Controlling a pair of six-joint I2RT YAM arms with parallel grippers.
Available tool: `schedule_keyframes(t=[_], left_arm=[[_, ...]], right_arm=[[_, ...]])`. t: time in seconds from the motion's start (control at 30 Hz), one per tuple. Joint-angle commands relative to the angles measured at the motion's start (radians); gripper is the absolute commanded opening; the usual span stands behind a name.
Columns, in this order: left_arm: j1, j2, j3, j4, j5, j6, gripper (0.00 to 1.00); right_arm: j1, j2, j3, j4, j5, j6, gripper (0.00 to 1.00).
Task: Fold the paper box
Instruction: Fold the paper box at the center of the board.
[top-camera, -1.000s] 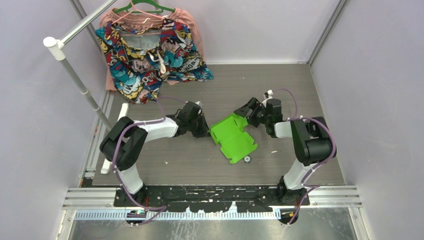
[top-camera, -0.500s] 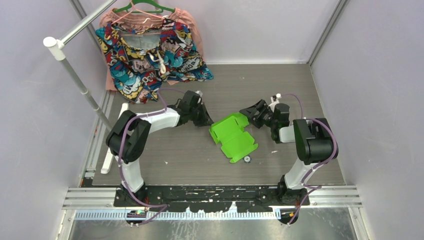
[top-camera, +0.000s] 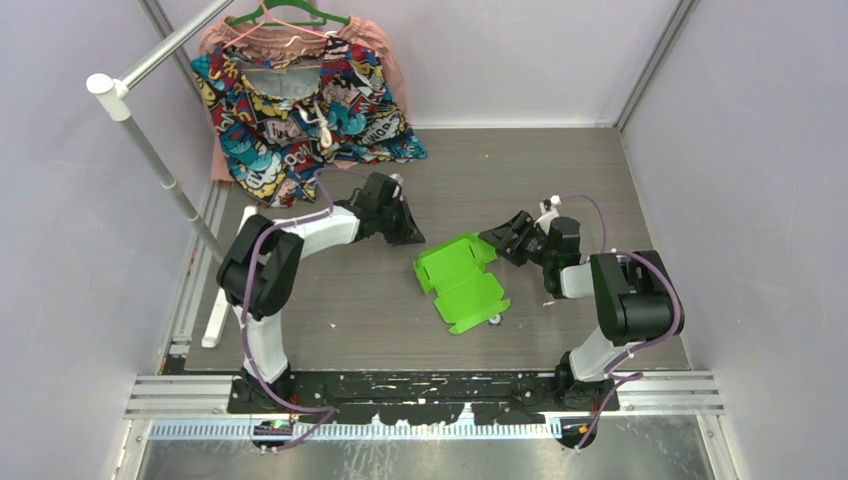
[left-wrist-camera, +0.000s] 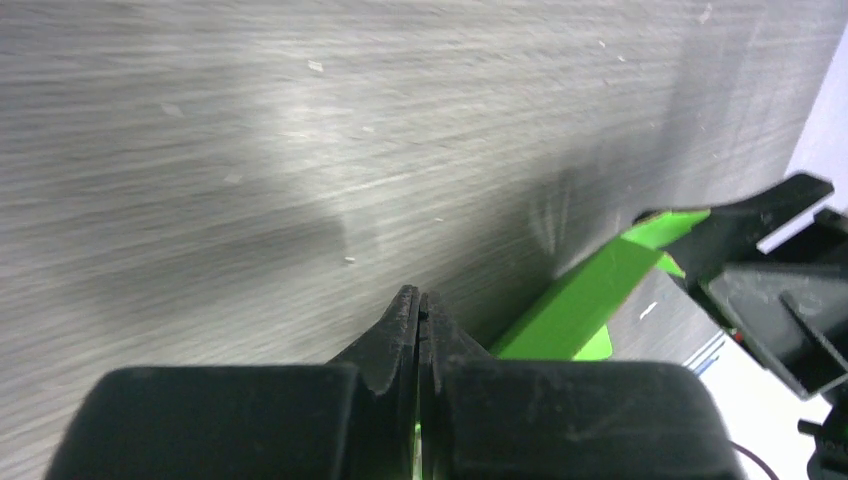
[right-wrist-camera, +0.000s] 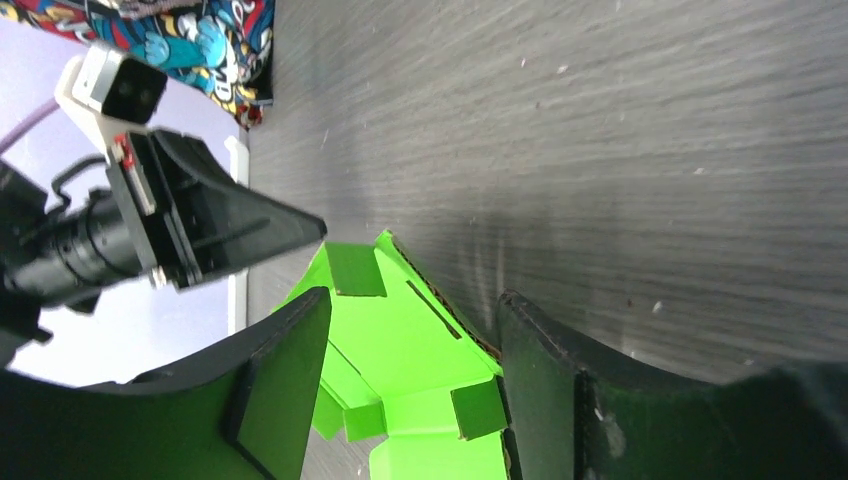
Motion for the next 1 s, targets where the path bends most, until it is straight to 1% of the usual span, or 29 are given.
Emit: schedule_keyframes(t=[0.0,0.13,0.23,0.33,0.47,0.53,0.63,0.73,0.83,0.97], left_arm=[[0.083,-0.099,-0.014,-0.041,-0.020,0.048,0.00],[0.129,-0.164,-0.036,-0.082,-0.050,0.065,0.00],[0.136,-0.222,-0.071,-0.096,-0.055,0.039,0.02],[0.135,-0.295,-0.113,-0.142,-0.088,0.029,0.08],[0.134,-0.434,-0.208,-0.196,-0.165,0.032,0.20],[0.135,-0.505,-0.268,-0.210,-0.185,0.028,0.22],[0.135,-0.614,-0.364,-0.212,-0.203,0.012,0.20],[0.129,-0.684,-0.467,-0.194,-0.199,-0.012,0.17],[0.113,-0.670,-0.522,-0.167,-0.191,-0.020,0.13],[0.054,-0.600,-0.536,-0.122,-0.196,-0.034,0.09]], right_arm=[[0.041,-0.057,-0.042,0.038,-0.004,-0.046,0.66],[0.094,-0.081,-0.072,0.031,0.033,-0.069,0.66],[0.135,-0.103,-0.086,-0.001,0.067,-0.095,0.65],[0.166,-0.108,-0.094,-0.009,0.085,-0.102,0.63],[0.199,-0.122,-0.113,-0.019,0.104,-0.120,0.62],[0.205,-0.127,-0.128,-0.018,0.110,-0.129,0.62],[0.209,-0.123,-0.139,-0.007,0.101,-0.131,0.62],[0.216,-0.124,-0.141,-0.007,0.100,-0.130,0.60],[0.238,-0.124,-0.133,-0.014,0.106,-0.131,0.59],[0.264,-0.127,-0.120,-0.035,0.118,-0.131,0.58]])
